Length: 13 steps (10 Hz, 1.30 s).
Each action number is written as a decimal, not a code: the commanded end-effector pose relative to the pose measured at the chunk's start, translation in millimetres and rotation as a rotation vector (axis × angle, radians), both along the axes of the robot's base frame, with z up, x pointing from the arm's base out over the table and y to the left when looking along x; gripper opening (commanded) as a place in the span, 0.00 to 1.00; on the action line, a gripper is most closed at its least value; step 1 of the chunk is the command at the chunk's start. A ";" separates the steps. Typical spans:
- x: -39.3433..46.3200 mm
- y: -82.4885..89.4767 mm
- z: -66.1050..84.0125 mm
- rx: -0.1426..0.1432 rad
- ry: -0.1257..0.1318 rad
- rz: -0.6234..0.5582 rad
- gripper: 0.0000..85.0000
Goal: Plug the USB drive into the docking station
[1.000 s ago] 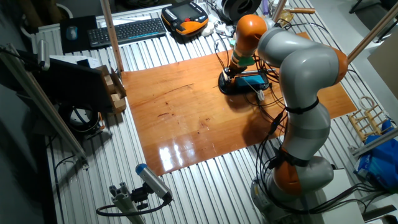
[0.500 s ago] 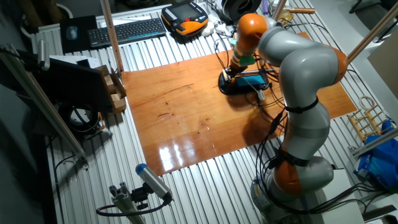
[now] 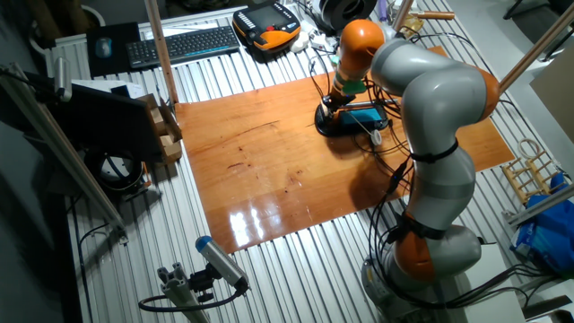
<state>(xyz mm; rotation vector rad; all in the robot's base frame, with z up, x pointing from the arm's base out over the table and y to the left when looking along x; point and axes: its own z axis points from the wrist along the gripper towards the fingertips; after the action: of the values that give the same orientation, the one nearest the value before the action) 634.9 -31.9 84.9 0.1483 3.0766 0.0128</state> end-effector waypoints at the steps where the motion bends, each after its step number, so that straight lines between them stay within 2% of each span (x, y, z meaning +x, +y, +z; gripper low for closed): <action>1: 0.6 0.2 -1.8 0.012 0.002 -0.006 0.00; 4: -0.4 -0.5 -7.8 0.052 0.019 -0.031 0.00; 6: -0.6 -1.4 -8.9 0.055 0.021 -0.042 0.00; 9: -1.1 -1.5 -10.7 0.052 0.010 -0.033 0.00; 13: 1.7 -1.2 -15.4 0.055 0.007 -0.030 0.00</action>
<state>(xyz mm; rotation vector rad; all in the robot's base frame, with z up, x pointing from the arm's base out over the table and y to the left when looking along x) 636.6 -33.1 69.4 0.1979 3.0823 0.0955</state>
